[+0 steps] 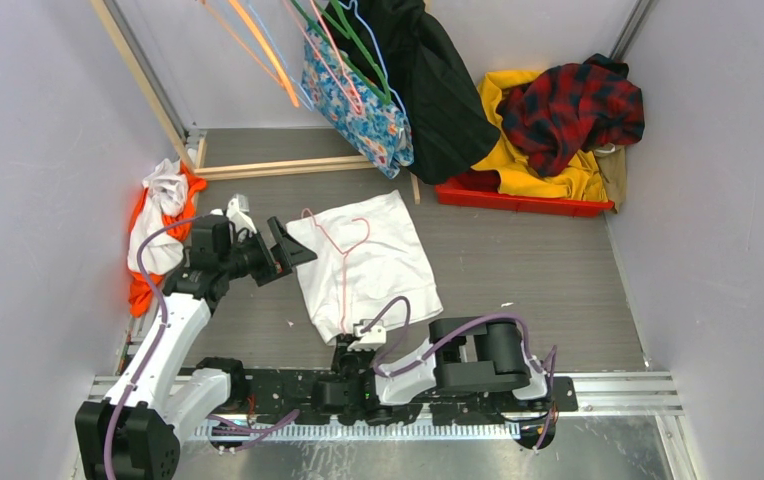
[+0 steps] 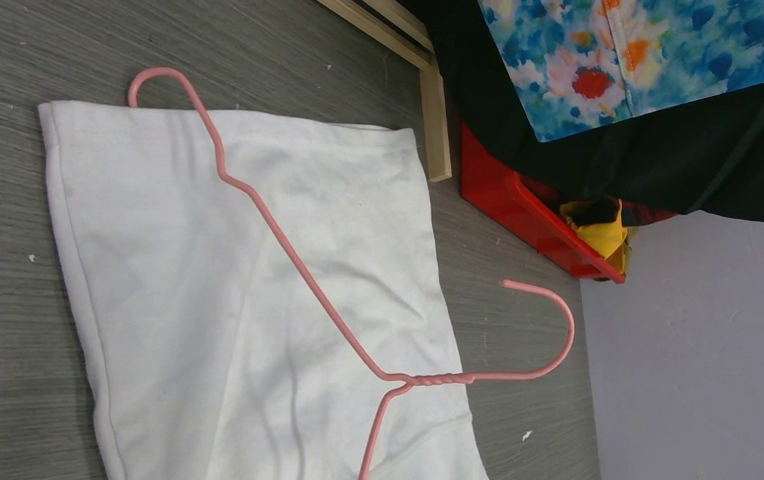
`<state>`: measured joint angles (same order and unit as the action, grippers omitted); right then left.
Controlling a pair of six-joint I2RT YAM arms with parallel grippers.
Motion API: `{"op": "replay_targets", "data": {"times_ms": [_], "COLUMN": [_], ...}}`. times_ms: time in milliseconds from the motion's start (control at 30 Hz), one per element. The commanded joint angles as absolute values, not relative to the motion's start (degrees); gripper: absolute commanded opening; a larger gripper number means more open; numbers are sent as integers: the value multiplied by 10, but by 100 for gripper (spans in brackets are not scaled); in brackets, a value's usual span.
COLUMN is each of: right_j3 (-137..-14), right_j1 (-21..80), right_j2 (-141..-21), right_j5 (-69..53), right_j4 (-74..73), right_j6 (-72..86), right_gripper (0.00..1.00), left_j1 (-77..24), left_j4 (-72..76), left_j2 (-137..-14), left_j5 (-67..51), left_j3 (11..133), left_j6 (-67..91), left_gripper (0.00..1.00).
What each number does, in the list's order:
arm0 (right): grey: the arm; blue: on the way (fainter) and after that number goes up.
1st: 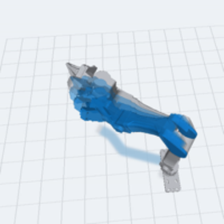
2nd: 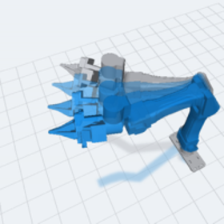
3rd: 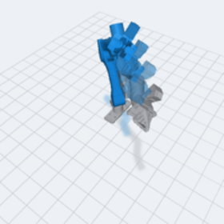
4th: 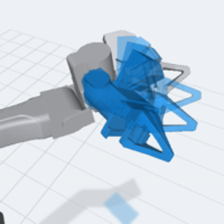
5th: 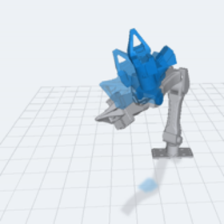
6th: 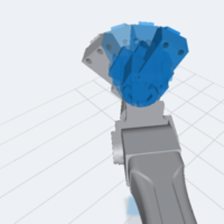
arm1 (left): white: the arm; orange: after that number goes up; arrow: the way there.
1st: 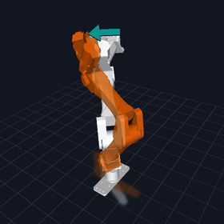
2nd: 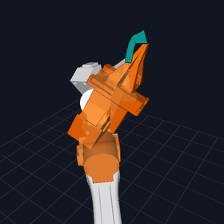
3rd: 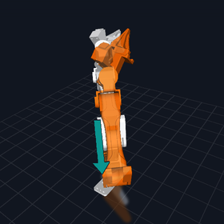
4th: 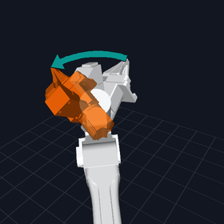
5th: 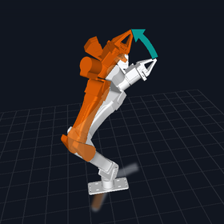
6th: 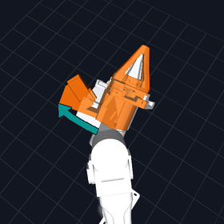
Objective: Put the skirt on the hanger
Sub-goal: Hang the skirt on the hanger.
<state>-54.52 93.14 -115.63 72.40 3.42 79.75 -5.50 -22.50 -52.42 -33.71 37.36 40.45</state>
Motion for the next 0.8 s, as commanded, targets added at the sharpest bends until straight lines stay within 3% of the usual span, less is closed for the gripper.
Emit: {"op": "replay_targets", "data": {"times_ms": [0,200,467,633,767], "right_j3": [-512,-446,-384,-389,-376], "right_j1": [927,926,918,914,901], "right_j2": [-1130,-1100,-1078,-1070,-1065], "right_j5": [740,745,687,660,626], "right_j4": [-27,-6,188,202,240], "right_j6": [841,853,669,618,586], "right_gripper": [1,1,1,1,1], "left_j1": [-52,-52,-78,-139,-159], "left_j4": [-187,-171,-92,-29,13], "left_j2": [-529,-544,-589,-656,-695], "left_j5": [-348,-348,-333,-308,-309], "left_j3": [379,373,349,343,323], "left_j6": [406,412,450,477,495], "left_gripper": [98,97,90,67,61]}}
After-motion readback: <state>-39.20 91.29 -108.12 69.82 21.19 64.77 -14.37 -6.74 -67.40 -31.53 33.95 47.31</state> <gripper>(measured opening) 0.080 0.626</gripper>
